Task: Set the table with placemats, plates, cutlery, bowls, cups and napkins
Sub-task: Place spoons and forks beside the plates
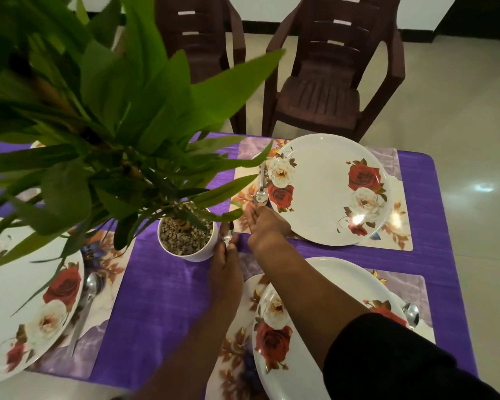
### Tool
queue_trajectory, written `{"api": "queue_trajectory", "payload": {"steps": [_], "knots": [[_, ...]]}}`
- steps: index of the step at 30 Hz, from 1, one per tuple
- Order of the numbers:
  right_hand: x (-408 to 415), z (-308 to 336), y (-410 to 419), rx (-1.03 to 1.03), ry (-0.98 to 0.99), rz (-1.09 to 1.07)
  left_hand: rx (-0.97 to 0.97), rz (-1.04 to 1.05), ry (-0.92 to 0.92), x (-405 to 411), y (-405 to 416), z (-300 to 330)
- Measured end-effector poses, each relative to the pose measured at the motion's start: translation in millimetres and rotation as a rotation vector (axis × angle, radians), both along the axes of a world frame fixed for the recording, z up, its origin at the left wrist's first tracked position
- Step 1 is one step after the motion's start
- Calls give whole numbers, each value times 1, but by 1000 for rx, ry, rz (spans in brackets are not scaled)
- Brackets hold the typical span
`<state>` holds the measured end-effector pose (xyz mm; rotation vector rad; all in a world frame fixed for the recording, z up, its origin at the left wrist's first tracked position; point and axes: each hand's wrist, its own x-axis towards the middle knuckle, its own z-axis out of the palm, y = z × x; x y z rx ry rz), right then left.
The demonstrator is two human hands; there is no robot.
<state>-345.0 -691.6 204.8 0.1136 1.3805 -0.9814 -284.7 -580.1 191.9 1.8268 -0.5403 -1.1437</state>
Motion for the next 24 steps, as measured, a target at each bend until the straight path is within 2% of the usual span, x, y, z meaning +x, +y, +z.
{"api": "queue_trajectory", "payload": {"steps": [4, 7, 9, 11, 14, 17, 19, 21, 24], "knots": [[7, -2, 5, 30, 14, -158, 44, 36, 32, 4, 1, 1], [6, -3, 11, -9, 65, -79, 42, 22, 69, 6, -2, 3], [-2, -2, 17, -67, 184, 67, 9, 54, 170, 2, -4, 8], [-11, 2, 25, -157, 319, 264, -6, 3, 218, 4, 0, 12], [-27, 15, 43, -350, 494, 570, 35, -208, 161, 16, 15, 13], [-47, 37, 65, -504, 623, 821, 67, -406, 198, 26, 31, 17], [-60, 46, 78, -584, 824, 982, 99, -488, 208, 27, 44, 18], [-71, 53, 89, -614, 1014, 1107, 118, -532, 233, 27, 57, 18], [-84, 66, 100, -586, 1057, 1228, 132, -550, 262, 25, 74, 23]]}}
